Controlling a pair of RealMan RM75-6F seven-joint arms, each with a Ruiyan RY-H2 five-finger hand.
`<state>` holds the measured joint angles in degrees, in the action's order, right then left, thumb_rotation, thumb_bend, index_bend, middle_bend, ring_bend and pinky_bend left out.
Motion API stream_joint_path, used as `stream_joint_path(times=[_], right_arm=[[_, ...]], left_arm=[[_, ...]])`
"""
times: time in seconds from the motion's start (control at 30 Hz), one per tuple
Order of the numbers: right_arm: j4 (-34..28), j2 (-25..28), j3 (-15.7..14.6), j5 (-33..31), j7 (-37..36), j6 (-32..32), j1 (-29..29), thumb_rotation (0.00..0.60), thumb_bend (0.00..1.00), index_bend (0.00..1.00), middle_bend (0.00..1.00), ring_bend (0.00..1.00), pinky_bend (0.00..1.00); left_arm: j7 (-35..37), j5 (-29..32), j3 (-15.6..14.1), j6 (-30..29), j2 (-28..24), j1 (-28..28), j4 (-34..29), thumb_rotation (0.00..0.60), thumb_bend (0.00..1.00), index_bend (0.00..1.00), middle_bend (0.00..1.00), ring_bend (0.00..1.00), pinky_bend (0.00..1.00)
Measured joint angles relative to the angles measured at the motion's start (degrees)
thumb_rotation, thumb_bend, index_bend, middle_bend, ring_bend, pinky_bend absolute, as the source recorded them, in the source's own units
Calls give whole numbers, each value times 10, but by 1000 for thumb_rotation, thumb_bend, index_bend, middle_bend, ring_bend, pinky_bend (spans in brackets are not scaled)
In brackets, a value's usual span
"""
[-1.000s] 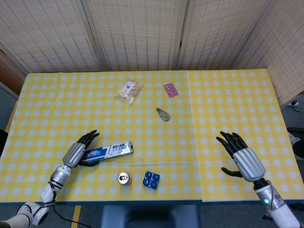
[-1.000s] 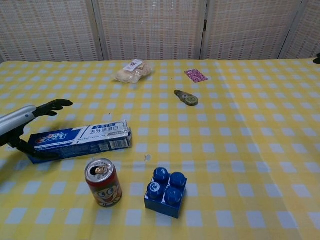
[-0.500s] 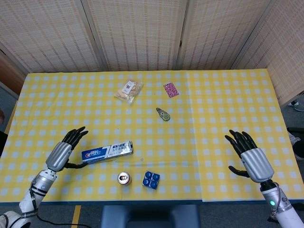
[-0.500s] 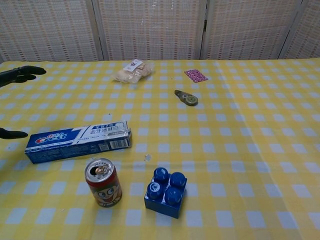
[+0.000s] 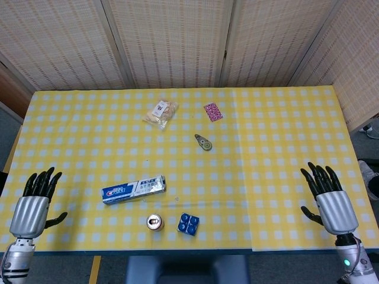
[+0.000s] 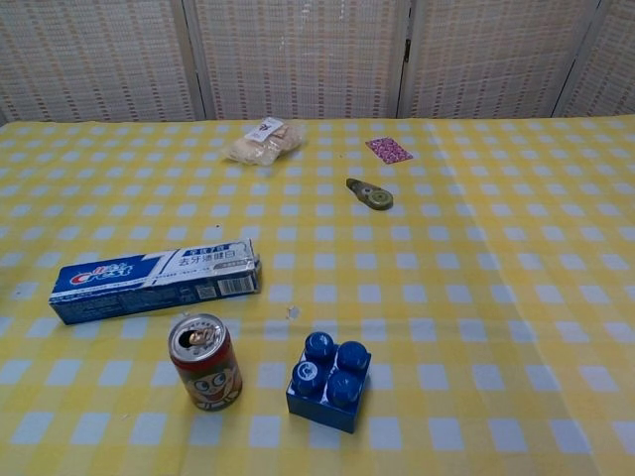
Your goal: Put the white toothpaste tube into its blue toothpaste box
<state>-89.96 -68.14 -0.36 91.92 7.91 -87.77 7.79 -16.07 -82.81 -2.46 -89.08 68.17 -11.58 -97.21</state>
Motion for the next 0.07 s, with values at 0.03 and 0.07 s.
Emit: stream_joint_path(times=[0.03,0.07], right_arm=[[-1,1,-1,1,-4,3,0,600,204,0,0,0,0],[-1,3,-1,1,-7,7,1,600,205,0,0,0,0]], left_arm=[[1,1,0,0,-5,3,-3,600,126,19,0,0,0],[5,3,0,1,-9,6,-5,600,126,19,0,0,0]])
